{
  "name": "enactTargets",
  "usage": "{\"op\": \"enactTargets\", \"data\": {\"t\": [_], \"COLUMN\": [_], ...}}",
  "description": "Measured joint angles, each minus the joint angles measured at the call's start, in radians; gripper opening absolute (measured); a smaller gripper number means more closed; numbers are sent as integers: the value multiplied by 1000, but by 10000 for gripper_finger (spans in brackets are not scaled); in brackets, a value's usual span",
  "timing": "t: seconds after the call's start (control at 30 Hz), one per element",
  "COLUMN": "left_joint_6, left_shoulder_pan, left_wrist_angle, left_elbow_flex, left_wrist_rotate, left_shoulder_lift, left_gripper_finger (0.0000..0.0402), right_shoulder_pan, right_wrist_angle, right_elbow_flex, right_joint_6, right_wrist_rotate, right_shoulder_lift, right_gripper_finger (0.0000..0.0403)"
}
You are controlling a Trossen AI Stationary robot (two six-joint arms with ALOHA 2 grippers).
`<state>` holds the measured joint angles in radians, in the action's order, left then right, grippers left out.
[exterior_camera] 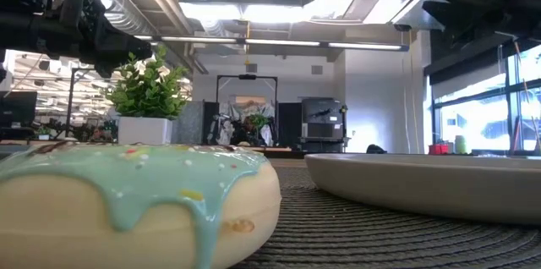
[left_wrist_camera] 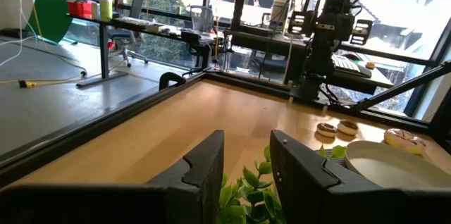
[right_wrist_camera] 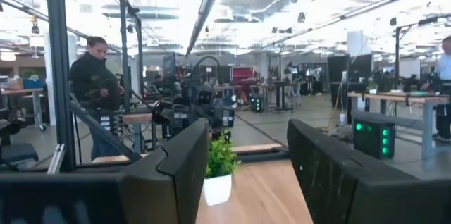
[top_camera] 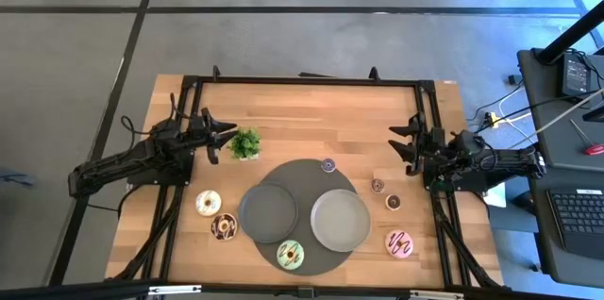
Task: Pick & Place donuts
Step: Put the small purple donut on the light gray plate
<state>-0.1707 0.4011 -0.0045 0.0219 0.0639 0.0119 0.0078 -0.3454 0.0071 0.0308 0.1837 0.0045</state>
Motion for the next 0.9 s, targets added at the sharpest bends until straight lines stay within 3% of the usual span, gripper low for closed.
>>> {"op": "enactTargets", "data": {"t": [0.2,0.4,0.67,0.9], "left_joint_6": [0,0,0,0], "left_shoulder_pan": [0,0,0,0], "left_wrist_angle": [0,0,0,0], "left_elbow_flex": [0,0,0,0], "left_wrist_rotate": [0,0,0,0], "left_shoulder_lift": [0,0,0,0], "left_gripper_finger": [111,111,112,111], "right_shoulder_pan": [-1,-1,-1,-19], "right_wrist_angle": [-12,-6,220,246], "right_elbow_flex": [53,142,331,428], "right_joint_6": [28,47,-37,-157], "right_wrist_rotate": [4,1,33,39], "right_shoulder_lift": [26,173,567,975], "right_gripper_finger": [195,195,195,195]}}
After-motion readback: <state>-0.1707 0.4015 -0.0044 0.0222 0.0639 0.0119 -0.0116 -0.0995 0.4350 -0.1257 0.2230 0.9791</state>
